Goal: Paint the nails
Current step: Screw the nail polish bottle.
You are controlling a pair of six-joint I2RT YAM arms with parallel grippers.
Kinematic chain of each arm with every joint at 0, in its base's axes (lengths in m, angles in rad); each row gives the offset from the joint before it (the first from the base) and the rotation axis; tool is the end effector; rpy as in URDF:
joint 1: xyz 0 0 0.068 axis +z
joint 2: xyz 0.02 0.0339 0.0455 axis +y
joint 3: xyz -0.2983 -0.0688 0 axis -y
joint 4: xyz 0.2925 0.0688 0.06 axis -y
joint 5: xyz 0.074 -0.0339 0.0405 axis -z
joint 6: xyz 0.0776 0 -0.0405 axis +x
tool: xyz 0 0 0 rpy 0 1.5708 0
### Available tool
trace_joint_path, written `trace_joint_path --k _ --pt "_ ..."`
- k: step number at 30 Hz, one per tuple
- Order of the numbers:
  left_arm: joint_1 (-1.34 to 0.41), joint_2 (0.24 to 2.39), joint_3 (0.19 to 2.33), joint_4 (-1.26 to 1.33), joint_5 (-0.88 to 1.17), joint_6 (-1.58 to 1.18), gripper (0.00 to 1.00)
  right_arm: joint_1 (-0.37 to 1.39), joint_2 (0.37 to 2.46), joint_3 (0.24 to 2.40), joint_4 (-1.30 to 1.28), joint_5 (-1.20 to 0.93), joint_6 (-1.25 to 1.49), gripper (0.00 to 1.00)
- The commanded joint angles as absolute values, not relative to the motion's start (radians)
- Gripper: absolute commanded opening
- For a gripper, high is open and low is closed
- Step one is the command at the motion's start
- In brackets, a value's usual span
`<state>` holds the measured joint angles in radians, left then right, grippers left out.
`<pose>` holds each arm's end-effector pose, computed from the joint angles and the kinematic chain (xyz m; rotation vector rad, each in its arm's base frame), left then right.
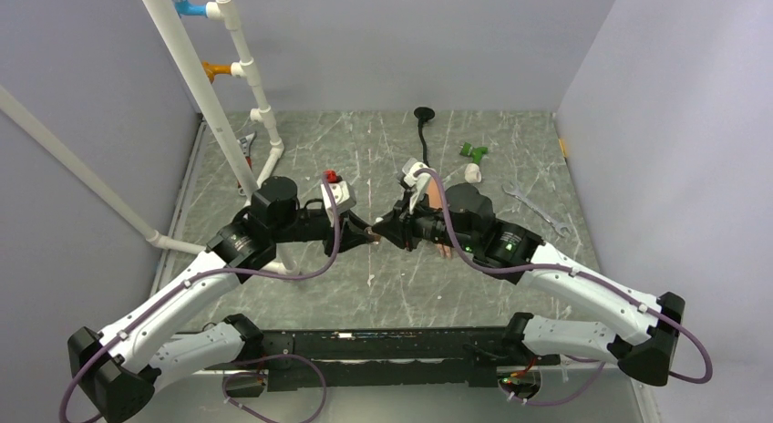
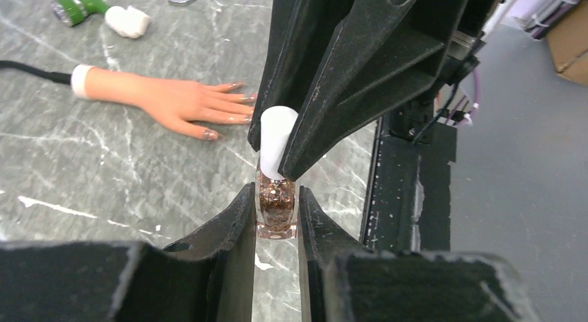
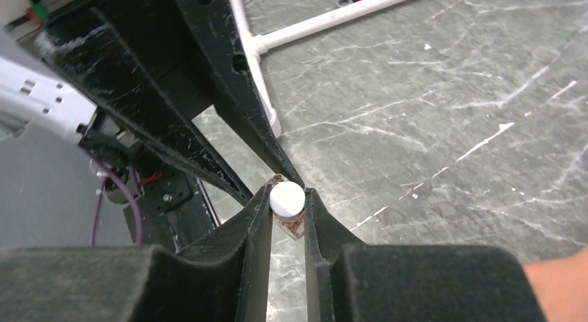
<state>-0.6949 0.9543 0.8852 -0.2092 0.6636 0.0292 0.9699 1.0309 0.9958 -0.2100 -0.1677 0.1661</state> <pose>0.1794 -0.2118 0.3594 1.1130 1.5713 -1.0662 0.1629 0.2606 0.3825 -0.8648 1.7134 0.9400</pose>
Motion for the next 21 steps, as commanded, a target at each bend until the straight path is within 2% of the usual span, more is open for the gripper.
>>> trace_joint_path --k 1,13,16,19,21 --pt "-0.697 0.918 0.910 -0.022 0.564 0.008 0.00 1.036 1.072 1.029 -0.198 -0.097 0.310 0.00" --pt "-0.697 0.903 0.906 -0.028 0.498 0.007 0.00 1.059 1.106 1.092 -0.241 0.046 0.448 0.00" --pt "-0.697 0.908 0.909 -0.034 0.492 0.008 0.00 1.064 1.107 1.108 -0.250 0.041 0.454 0.23" --pt "-0.697 0.907 0.911 -0.038 0.486 0.009 0.00 1.067 1.105 1.129 -0.266 0.039 0.454 0.55" --pt "-0.697 0.905 0.911 -0.040 0.486 0.013 0.00 1.068 1.095 1.150 -0.286 0.041 0.454 0.70"
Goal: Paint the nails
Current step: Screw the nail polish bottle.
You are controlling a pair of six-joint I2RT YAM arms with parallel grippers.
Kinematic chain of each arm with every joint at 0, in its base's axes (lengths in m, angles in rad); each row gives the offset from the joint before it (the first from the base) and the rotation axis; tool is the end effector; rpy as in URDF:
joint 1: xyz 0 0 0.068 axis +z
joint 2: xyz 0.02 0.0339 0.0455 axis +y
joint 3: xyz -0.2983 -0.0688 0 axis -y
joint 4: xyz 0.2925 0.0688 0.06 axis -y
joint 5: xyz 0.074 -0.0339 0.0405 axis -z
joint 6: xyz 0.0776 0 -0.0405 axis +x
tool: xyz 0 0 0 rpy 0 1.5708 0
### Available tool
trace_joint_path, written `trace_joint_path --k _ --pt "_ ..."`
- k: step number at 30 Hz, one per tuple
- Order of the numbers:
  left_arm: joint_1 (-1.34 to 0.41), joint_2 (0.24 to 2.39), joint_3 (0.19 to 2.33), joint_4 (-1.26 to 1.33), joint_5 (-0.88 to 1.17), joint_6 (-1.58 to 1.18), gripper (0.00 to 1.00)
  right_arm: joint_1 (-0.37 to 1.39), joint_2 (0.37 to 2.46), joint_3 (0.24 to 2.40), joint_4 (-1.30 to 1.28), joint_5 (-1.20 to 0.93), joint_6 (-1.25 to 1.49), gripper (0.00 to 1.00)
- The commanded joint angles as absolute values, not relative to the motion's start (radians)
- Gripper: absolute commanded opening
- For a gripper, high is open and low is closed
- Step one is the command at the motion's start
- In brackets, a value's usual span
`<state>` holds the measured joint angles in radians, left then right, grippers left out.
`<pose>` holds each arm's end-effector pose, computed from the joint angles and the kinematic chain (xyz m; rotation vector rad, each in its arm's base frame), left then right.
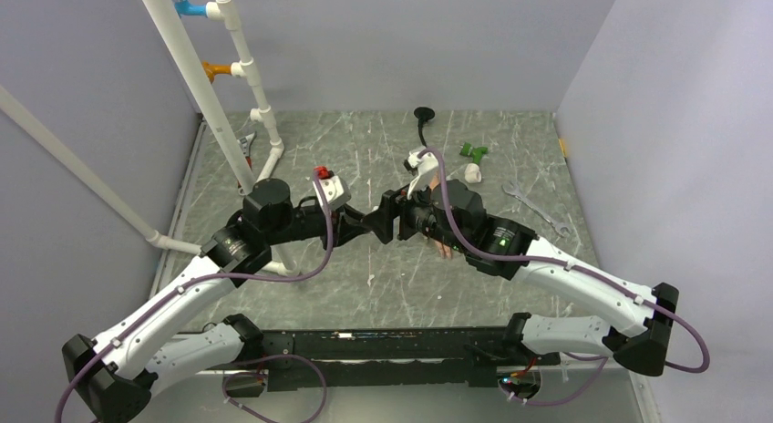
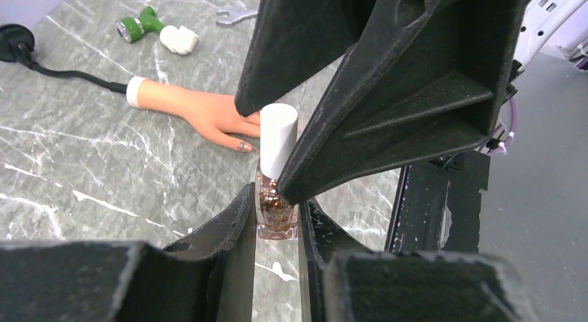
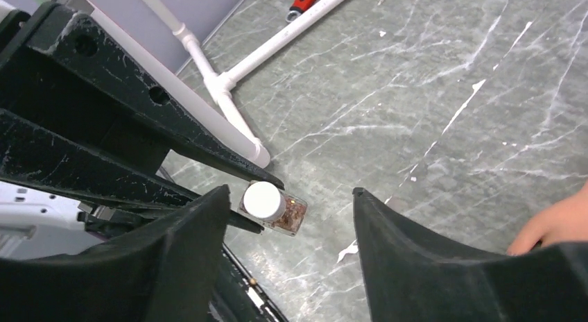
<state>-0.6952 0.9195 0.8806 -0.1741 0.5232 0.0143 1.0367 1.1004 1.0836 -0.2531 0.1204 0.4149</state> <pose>0.1839 -0.2039 0.3695 0.9979 1.5654 -0.9468 0.1729 0.2740 0.3942 -0.5074 1.8691 0.8899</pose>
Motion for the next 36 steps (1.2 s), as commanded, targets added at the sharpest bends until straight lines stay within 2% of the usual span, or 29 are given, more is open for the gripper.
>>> trace_joint_path --k 1,3,5,11,15,23,28,36 --pt "-0.696 0.907 0.911 -0.040 0.485 0.014 0.00 1.069 1.082 1.153 -0.289 0.040 0.454 0.77" --pt "-0.697 0.912 0.918 -0.050 0.488 0.018 0.00 1.069 1.053 1.154 -0.294 0.046 0.447 0.84" --pt "-0.697 0.914 0.923 -0.057 0.487 0.019 0.00 1.069 1.024 1.156 -0.305 0.053 0.422 0.87" --pt "-0.697 0.920 0.923 -0.063 0.510 0.031 0.00 1.067 0.963 1.126 -0.336 0.091 0.316 0.87" --pt "-0.697 0.922 0.926 -0.067 0.546 0.044 0.00 1.067 0.888 1.075 -0.312 0.006 0.196 0.87" --pt "-0.696 0.944 0.936 -0.057 0.828 0.088 0.00 1.068 0.791 1.013 -0.341 -0.230 -0.084 0.78" --pt "-0.697 0.991 0.975 -0.109 0.946 0.115 0.00 1.068 0.803 1.062 -0.406 -0.255 -0.168 0.63" --pt "-0.697 0.999 0.975 -0.110 0.957 0.116 0.00 1.066 0.832 1.059 -0.363 -0.236 -0.176 0.62"
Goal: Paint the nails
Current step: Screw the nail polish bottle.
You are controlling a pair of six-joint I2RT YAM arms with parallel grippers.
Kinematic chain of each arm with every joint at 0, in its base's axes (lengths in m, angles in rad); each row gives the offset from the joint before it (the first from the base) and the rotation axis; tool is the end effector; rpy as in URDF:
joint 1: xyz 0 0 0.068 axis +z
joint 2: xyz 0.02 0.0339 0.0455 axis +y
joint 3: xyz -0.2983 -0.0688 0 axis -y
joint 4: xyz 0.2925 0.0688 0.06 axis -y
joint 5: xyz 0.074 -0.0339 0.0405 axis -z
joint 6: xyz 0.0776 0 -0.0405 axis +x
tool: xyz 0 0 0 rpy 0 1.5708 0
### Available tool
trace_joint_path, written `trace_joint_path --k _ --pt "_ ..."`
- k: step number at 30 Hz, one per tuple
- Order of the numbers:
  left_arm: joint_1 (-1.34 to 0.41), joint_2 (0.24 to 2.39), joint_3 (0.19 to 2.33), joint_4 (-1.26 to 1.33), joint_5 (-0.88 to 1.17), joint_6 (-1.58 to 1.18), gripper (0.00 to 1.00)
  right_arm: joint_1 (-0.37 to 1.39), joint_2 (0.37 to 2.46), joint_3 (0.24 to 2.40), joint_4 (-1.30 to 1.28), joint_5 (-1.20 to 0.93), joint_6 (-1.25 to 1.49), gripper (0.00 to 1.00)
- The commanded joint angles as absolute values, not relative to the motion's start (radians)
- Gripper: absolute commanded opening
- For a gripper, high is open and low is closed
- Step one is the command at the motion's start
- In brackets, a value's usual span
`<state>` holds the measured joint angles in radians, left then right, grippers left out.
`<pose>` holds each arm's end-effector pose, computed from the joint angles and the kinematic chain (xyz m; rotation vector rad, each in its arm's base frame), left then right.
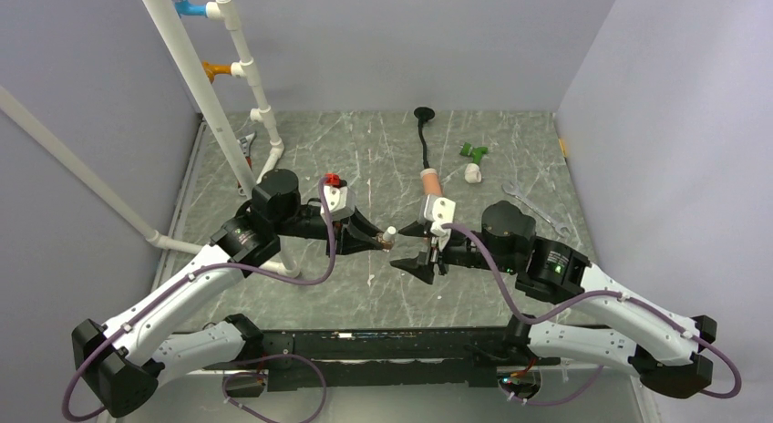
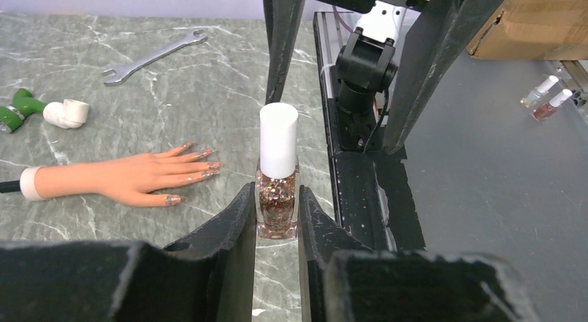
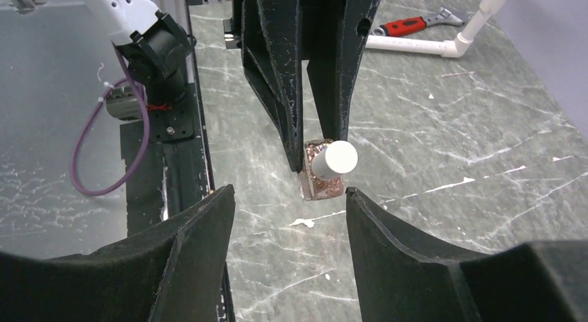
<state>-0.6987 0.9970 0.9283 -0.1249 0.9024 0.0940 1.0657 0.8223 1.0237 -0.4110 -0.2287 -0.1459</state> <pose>0.1705 -0.2228 0.3803 1.2978 1.3230 -1.2181 0.0997 0.2167 0.4182 -1.1952 1.4232 0.8555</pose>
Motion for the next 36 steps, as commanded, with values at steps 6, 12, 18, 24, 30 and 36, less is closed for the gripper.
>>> trace_joint_path --k 6,12,18,24,30,36 --pt "-0.697 1.002 0.976 -0.110 0.951 0.116 0.00 1.065 0.876 1.075 -0.340 -0.200 -0.170 0.63" --pt "-0.697 1.003 0.977 -0.111 0.948 0.114 0.00 1.052 0.904 1.102 -0.325 -0.180 -0.161 0.61" --pt "-0.697 1.002 0.977 -0.110 0.941 0.113 0.00 1.031 0.912 1.111 -0.308 -0.170 -0.146 0.49" --pt "-0.697 1.000 0.975 -0.108 0.937 0.112 0.00 1.005 0.925 1.116 -0.309 -0.209 -0.132 0.43" --pt "-0.697 1.002 0.976 -0.110 0.935 0.113 0.00 0.980 0.923 1.104 -0.297 -0.263 -0.116 0.36" --pt "-0.697 0.999 0.975 -0.111 0.920 0.111 0.00 0.956 0.930 1.093 -0.299 -0.300 -0.104 0.18"
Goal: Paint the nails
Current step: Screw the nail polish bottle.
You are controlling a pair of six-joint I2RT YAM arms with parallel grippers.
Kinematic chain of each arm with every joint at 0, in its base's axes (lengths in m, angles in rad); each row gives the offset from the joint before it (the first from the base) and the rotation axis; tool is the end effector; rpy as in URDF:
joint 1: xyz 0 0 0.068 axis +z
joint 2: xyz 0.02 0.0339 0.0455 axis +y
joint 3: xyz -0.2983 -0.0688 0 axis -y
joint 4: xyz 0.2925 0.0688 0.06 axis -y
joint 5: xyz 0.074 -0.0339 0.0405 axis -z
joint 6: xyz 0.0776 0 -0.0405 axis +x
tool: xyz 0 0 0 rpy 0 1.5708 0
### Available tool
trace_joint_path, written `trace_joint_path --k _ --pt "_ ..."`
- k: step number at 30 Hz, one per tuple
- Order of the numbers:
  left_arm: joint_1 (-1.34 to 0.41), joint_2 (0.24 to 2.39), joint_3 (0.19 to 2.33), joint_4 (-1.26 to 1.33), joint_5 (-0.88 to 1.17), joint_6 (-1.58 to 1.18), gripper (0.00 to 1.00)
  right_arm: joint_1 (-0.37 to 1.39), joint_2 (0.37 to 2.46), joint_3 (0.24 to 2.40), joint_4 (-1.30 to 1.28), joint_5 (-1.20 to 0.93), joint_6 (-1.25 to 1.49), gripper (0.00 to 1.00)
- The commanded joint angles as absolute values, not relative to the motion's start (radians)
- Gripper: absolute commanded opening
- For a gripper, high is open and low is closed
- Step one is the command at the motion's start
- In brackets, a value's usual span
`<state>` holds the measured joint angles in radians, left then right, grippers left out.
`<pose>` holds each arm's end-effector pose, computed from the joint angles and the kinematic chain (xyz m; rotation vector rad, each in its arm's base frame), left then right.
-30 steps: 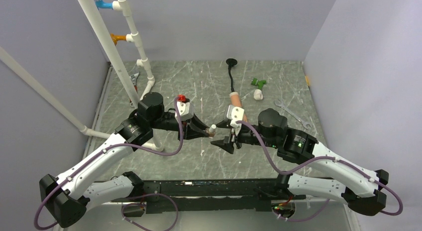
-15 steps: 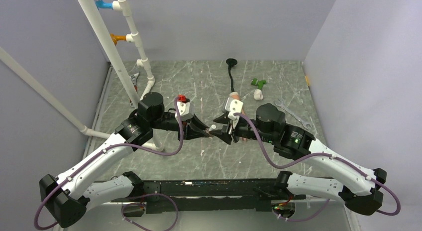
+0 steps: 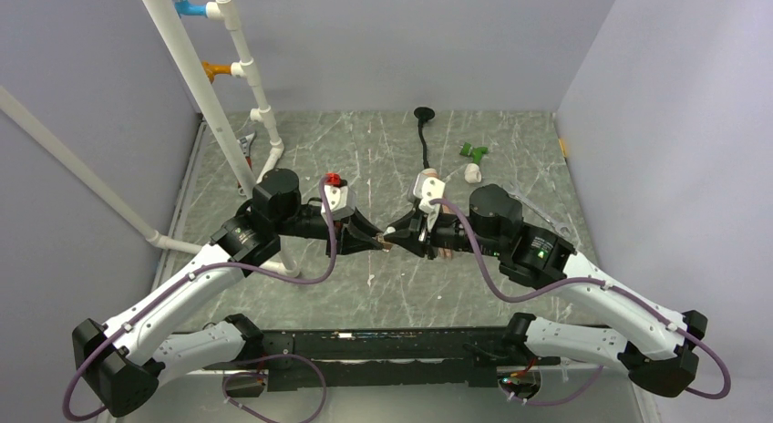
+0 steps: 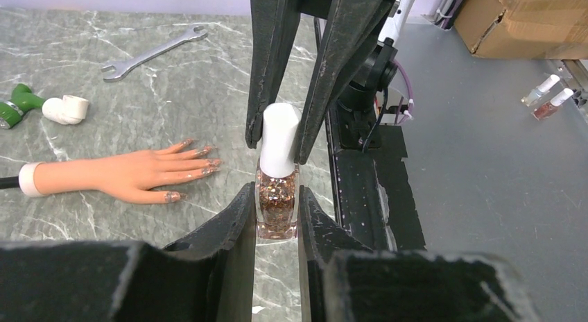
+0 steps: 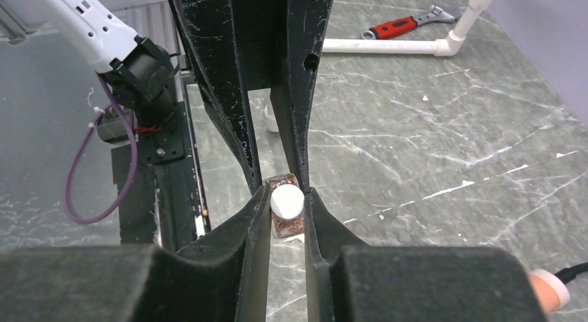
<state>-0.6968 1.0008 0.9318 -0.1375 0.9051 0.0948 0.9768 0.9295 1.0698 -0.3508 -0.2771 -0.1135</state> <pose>0.1712 -0.2228 0.3793 1.2997 1.3353 -1.2221 0.1325 0.2341 0.4218 -1.1350 1.4701 0.8583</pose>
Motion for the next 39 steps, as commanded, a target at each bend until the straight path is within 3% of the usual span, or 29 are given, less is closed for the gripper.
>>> trace_joint_path --k 1,16,39 --pt "-0.698 0.999 0.975 -0.111 0.917 0.111 0.00 0.953 0.931 1.089 -0.298 -0.305 -0.101 0.16" --pt "-0.696 0.982 0.972 -0.123 0.738 0.097 0.00 0.939 0.988 1.050 -0.253 -0.256 0.011 0.00" --pt "-0.697 0.973 0.969 -0.119 0.619 0.066 0.00 0.989 1.055 1.025 -0.188 0.055 0.328 0.00"
